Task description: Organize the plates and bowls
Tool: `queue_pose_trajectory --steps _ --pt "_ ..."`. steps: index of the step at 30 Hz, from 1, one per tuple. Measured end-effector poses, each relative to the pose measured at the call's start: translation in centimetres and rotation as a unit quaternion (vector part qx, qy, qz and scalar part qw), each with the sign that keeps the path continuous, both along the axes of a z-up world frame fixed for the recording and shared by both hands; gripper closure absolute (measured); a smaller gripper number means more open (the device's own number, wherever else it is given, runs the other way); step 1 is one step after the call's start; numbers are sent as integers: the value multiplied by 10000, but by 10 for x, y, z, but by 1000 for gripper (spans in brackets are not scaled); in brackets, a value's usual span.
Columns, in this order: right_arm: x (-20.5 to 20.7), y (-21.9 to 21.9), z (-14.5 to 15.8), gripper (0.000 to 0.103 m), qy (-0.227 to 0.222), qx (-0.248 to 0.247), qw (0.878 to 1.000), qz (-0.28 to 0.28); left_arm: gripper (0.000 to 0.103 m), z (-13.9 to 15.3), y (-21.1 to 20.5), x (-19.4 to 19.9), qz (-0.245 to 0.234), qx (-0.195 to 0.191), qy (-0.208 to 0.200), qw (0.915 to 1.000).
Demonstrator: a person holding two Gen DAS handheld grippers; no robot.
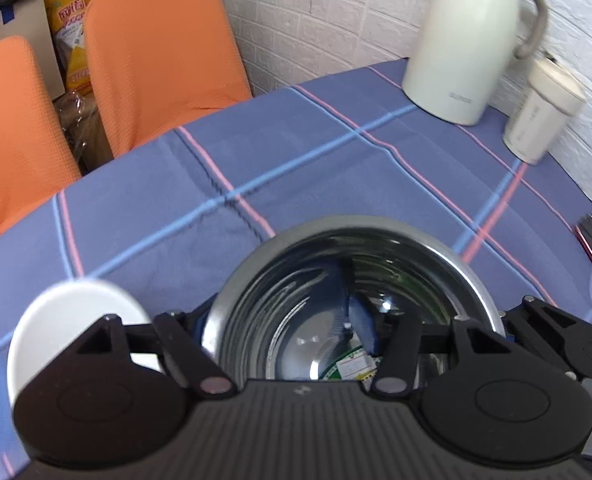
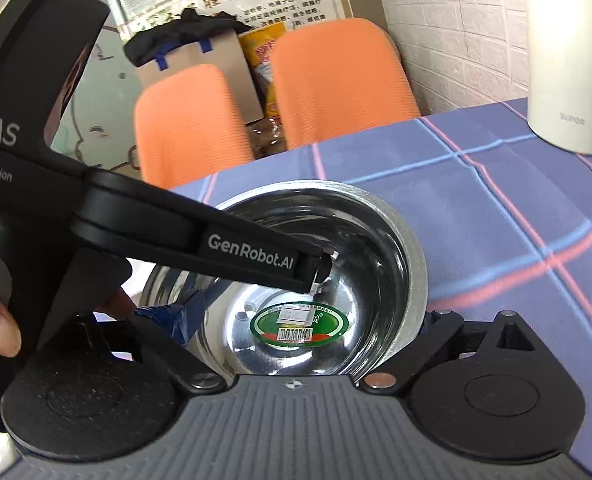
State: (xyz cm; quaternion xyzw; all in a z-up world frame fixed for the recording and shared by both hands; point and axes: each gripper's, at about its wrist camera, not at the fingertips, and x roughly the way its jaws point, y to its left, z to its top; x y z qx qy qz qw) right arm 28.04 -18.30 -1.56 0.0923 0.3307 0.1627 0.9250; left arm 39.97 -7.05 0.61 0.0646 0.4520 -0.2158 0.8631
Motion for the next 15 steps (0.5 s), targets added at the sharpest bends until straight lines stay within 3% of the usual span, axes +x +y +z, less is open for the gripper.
queue_pose_trajectory --steps 9,15 --pt "-99 16 -3 19 98 -213 9996 142 43 0 14 -124 -169 -9 -29 9999" --pt "-125 25 -9 19 281 -229 9989 314 43 -12 29 -165 26 -185 68 9998"
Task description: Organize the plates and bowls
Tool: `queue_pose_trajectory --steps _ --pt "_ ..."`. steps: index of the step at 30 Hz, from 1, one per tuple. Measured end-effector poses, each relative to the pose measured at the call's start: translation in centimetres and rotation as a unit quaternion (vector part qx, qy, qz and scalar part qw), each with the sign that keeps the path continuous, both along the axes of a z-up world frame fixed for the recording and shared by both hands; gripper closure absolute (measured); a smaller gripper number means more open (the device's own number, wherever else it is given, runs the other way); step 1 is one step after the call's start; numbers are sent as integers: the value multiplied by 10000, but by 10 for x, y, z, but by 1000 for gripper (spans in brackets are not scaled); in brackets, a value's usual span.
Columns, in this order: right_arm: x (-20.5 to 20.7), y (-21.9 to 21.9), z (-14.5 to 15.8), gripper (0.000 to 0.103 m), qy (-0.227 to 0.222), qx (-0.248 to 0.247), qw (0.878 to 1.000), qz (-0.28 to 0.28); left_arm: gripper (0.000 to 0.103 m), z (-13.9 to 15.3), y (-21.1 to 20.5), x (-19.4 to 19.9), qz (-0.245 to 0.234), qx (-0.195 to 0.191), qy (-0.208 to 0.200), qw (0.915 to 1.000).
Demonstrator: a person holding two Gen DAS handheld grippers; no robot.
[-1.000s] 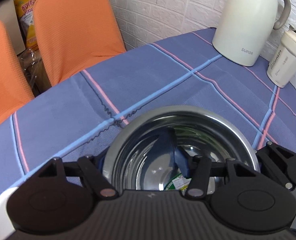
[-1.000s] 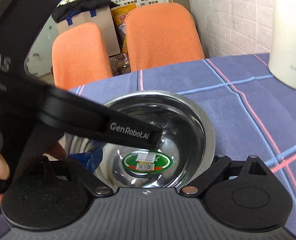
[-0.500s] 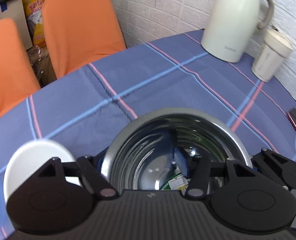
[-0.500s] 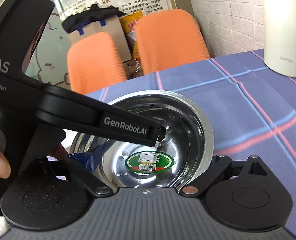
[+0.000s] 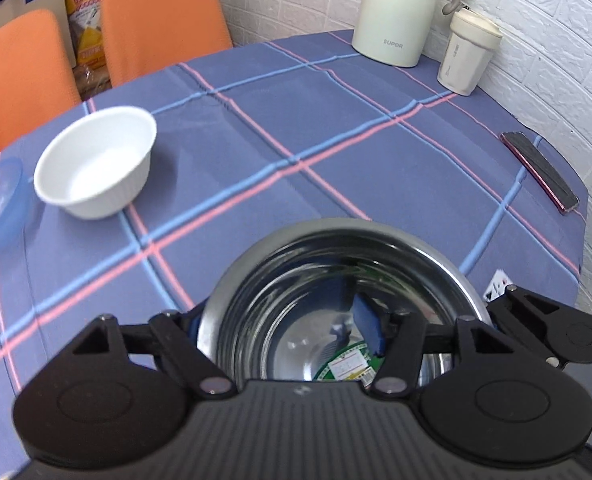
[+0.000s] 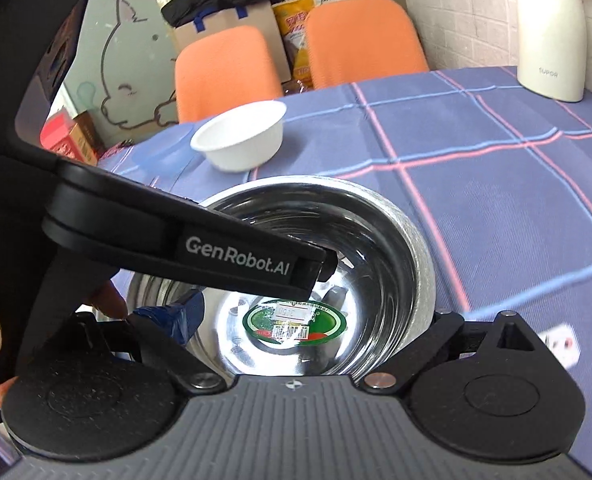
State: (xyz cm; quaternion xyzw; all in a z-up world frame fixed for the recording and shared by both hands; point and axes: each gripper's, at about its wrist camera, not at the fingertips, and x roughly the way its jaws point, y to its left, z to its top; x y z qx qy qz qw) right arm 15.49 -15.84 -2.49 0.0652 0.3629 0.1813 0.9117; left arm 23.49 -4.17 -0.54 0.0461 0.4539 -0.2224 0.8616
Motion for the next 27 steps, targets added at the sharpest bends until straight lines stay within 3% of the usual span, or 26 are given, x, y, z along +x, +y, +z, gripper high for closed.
queue_pose_trajectory --steps 6,14,17,27 --pt "-13 1 -6 19 180 60 9998 65 43 -8 7 -20 79 -147 89 9998" --pt "-14 10 -8 21 35 -240 9996 175 38 -18 13 -23 279 -207 -21 9994" --pt "-18 3 -4 21 -44 -235 9997 30 32 -12 19 -25 402 -178 -238 9987" --pt "-28 0 16 21 -498 -533 9971 -210 32 10 43 -37 648 -360 -516 9959"
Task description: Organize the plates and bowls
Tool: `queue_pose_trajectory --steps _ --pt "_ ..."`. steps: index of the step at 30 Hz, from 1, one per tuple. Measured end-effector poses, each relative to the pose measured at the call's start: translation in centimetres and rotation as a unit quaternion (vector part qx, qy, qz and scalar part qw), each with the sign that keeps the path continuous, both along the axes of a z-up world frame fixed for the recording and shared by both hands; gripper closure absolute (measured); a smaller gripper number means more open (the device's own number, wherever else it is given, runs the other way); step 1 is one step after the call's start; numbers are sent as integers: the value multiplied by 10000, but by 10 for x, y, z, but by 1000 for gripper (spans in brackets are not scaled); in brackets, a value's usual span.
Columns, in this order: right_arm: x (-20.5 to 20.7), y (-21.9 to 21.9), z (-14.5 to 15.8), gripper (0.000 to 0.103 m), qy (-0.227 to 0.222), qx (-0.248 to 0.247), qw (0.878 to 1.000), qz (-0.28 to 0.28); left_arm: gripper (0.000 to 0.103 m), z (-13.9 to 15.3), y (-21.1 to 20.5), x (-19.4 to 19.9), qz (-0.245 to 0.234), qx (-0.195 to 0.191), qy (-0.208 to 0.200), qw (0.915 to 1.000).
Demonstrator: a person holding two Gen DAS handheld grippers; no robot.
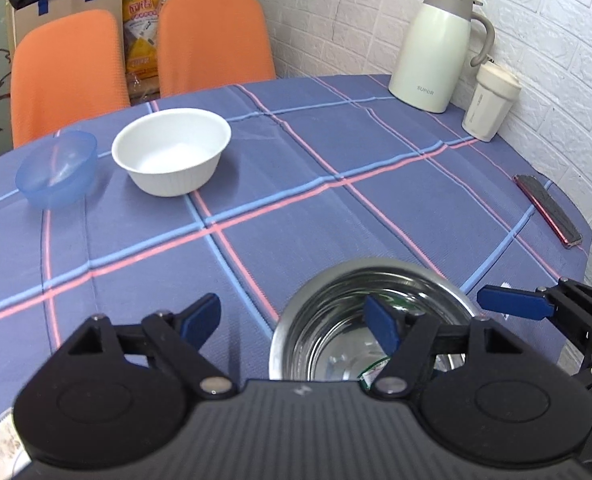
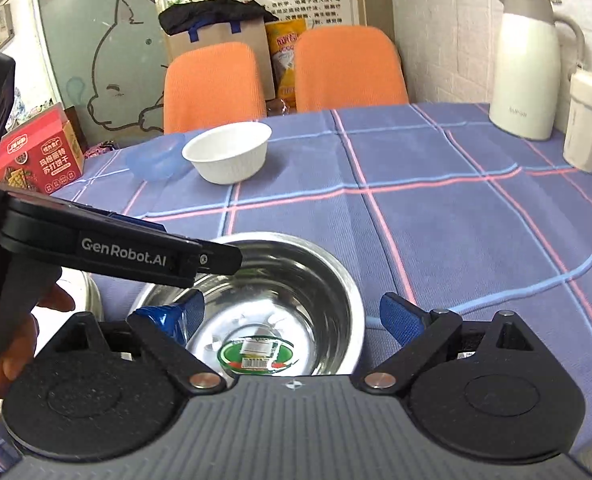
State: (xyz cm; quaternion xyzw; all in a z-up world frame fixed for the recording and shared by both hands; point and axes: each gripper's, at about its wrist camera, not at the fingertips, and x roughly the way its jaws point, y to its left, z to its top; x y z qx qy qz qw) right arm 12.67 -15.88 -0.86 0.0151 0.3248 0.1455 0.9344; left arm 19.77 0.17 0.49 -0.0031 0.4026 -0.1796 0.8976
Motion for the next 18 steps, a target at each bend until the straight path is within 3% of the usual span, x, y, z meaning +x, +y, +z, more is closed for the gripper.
queue_pose_trajectory --steps 11,18 --pt "2 16 13 21 -221 -212 9992 273 31 5 22 -8 213 -17 -65 9998" --pt "39 20 27 21 -483 -521 9964 468 31 2 50 15 563 -80 48 9984"
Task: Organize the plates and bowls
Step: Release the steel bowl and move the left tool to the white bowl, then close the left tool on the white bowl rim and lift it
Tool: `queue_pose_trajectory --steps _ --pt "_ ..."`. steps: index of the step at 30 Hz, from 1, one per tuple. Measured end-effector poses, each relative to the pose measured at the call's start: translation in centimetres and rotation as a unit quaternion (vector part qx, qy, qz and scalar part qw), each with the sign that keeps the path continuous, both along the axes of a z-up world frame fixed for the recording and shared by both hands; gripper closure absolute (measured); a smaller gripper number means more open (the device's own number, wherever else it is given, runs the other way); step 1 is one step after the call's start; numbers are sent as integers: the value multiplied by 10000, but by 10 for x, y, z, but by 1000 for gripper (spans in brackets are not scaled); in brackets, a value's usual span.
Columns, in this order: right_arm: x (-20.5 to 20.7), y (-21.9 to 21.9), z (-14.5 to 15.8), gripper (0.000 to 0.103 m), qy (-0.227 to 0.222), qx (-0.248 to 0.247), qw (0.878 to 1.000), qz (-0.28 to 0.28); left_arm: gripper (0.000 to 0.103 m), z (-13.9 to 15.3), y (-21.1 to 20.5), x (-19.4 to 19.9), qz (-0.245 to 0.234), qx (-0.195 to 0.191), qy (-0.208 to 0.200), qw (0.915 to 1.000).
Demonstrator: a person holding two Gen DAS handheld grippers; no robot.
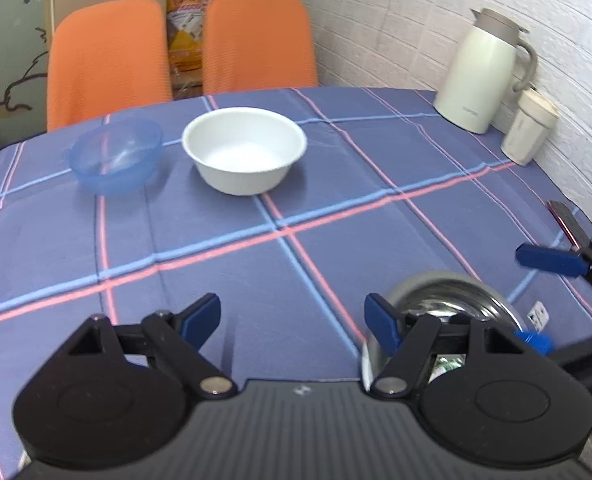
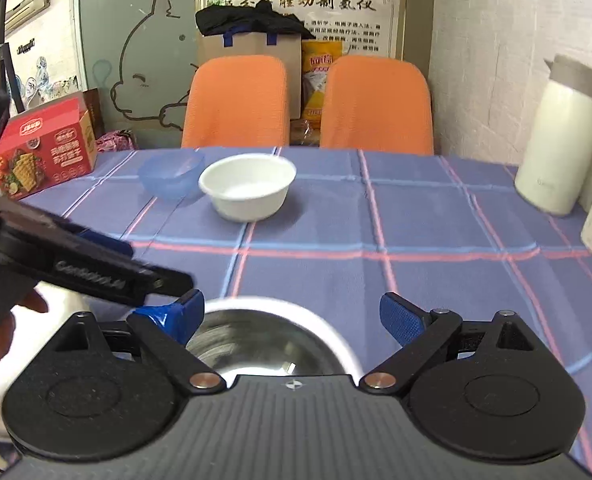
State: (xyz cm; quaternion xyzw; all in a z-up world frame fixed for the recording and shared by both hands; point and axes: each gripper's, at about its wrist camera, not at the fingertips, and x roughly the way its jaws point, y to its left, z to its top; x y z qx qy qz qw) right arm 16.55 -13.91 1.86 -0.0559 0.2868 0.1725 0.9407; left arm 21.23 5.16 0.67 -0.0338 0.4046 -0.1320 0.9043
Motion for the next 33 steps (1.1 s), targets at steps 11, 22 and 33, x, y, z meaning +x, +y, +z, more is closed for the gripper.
queue_pose_trajectory --steps 11,22,33 --pt "125 20 10 21 1 361 9989 299 31 36 45 94 631 -615 -273 9957" --pt "141 38 -13 21 493 118 9919 1167 31 27 45 179 359 -759 212 9962" --pt "159 66 -35 21 970 -259 9829 1542 31 -13 15 231 -283 496 497 9971"
